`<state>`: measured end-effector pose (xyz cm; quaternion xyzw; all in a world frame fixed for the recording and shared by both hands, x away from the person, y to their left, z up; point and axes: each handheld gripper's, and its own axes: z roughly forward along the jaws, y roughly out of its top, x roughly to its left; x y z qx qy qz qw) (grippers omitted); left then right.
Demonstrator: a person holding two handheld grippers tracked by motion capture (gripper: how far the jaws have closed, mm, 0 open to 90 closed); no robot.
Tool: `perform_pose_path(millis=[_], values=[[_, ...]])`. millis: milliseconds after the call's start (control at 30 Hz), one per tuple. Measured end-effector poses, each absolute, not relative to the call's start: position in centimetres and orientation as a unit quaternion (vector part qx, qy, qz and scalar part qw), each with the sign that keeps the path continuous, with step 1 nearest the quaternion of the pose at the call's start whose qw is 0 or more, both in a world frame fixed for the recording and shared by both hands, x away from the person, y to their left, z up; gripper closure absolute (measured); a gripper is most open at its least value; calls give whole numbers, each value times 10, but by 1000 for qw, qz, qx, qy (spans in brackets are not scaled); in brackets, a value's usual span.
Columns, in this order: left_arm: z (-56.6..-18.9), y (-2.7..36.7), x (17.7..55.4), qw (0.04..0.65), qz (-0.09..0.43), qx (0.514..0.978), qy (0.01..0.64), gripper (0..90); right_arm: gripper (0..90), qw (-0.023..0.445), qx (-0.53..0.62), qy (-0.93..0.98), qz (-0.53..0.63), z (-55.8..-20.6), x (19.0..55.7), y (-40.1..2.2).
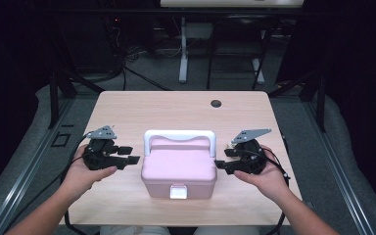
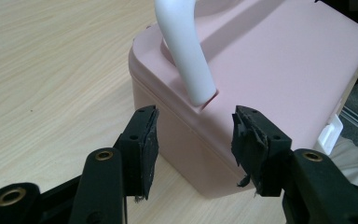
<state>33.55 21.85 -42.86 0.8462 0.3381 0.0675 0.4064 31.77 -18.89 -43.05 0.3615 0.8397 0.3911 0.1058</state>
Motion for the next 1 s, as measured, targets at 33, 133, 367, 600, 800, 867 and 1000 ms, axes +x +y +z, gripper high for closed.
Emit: perform_pose_path(millis=[33,133,367,600,800,867,1000], values=[[-429,217,336,408,67,845,340,501,439,104,362,840,390,-431,319,-188],[-431,213,340,408,63,845,340,500,441,101,362,840,391,-432,322,-185],[-432,205,345,410,59,846,335,501,444,95,357,841,396,-433,327,-180],[-433,198,350,410,57,846,336,500,464,89,356,839,402,-433,334,-175],[-435,192,353,409,55,847,334,512,471,88,351,839,405,-434,336,-170],[-434,190,354,411,54,849,329,517,479,90,351,839,405,-434,336,-170],[-434,188,353,411,55,848,329,520,484,94,347,840,406,-433,335,-171]])
